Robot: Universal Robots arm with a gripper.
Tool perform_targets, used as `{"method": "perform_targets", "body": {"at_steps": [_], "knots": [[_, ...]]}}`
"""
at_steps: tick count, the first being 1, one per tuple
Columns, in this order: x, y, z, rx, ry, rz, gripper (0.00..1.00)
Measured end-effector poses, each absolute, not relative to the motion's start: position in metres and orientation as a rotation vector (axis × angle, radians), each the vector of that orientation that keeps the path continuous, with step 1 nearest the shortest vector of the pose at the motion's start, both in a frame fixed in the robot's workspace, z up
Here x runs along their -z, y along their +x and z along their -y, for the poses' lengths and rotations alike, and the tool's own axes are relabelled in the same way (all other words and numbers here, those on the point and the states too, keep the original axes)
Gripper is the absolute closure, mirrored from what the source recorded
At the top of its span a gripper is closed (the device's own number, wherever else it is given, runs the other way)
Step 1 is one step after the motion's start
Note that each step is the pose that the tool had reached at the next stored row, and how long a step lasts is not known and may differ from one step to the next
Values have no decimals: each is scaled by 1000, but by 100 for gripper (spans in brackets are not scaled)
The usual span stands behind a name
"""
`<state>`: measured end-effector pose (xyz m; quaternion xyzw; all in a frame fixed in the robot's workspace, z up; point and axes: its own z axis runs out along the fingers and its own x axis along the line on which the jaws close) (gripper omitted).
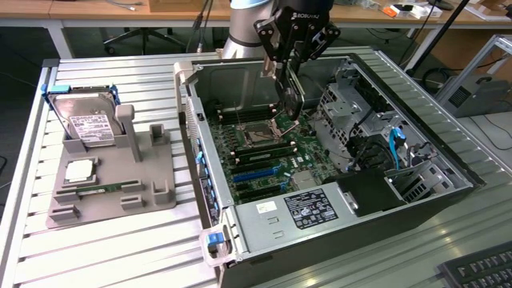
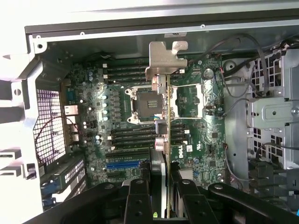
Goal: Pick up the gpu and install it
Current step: 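Pick up the gpu and move the gpu toward the slot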
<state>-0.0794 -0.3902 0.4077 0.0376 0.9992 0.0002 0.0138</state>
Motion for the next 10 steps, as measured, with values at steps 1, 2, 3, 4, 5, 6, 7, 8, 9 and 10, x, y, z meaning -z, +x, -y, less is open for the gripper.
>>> {"method": "perform_targets", "body": {"at_steps": [1,2,3,4,5,6,7,8,9,10], "knots": [[-407,-79,390,-1,117,-3112,73],[-407,-79,390,-1,117,-3112,73],[-407,-79,390,-1,117,-3112,73],[-407,-79,390,-1,117,-3112,73],[-406,-79,390,-1,117,-3112,73],[-406,-79,390,-1,117,-3112,73],[-406,-79,390,-1,117,-3112,73],[-406,-79,390,-1,117,-3112,73],[-405,-79,390,-1,117,-3112,73],[-405,-79,390,-1,117,-3112,73]]}}
